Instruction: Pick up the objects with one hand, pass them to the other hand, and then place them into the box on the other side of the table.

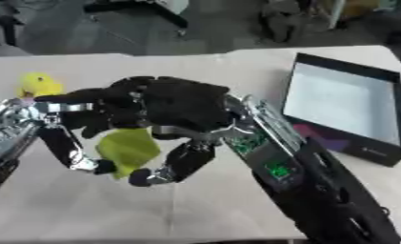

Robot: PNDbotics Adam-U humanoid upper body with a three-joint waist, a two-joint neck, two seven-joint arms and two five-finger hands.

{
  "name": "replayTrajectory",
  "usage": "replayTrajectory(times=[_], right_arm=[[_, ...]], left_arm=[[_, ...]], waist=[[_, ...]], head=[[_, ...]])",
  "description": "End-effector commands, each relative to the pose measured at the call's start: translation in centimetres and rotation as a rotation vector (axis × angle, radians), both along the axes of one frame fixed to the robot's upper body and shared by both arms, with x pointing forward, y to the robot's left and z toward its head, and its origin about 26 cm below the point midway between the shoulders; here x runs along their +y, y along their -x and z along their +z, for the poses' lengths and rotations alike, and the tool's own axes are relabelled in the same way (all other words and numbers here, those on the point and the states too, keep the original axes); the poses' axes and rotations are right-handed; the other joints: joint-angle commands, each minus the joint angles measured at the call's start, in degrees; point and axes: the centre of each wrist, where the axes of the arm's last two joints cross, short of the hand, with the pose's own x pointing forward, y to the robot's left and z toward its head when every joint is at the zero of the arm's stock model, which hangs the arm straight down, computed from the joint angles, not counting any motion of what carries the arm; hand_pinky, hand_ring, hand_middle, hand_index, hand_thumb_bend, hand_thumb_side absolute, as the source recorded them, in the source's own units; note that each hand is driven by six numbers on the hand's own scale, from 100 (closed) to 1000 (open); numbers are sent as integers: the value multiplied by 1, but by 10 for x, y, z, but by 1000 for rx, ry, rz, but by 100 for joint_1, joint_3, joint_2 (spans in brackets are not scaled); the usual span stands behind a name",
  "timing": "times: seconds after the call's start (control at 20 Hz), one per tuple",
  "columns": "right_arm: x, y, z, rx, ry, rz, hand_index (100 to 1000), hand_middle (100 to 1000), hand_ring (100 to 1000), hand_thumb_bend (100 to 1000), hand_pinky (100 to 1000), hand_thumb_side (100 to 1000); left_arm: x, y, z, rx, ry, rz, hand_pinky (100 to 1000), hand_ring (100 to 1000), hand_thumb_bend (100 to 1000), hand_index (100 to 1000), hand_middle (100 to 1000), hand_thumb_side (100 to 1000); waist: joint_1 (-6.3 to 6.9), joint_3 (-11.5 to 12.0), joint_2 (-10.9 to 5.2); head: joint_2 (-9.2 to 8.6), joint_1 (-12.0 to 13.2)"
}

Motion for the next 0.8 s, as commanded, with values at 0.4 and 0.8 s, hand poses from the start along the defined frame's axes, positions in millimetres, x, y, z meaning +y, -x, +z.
replayTrajectory(times=[0.4,0.8], right_arm=[[1,-3,1,-68,20,-79,781,1000,850,391,872,163],[1,-5,-3,-97,93,-132,945,1000,867,538,876,315]], left_arm=[[-6,3,14,-16,0,-42,646,530,287,743,522,158],[-7,4,18,-15,6,-50,647,532,294,747,524,158]], waist=[[9,11,-78],[16,-2,-79]], head=[[-12,-49],[-12,-64]])
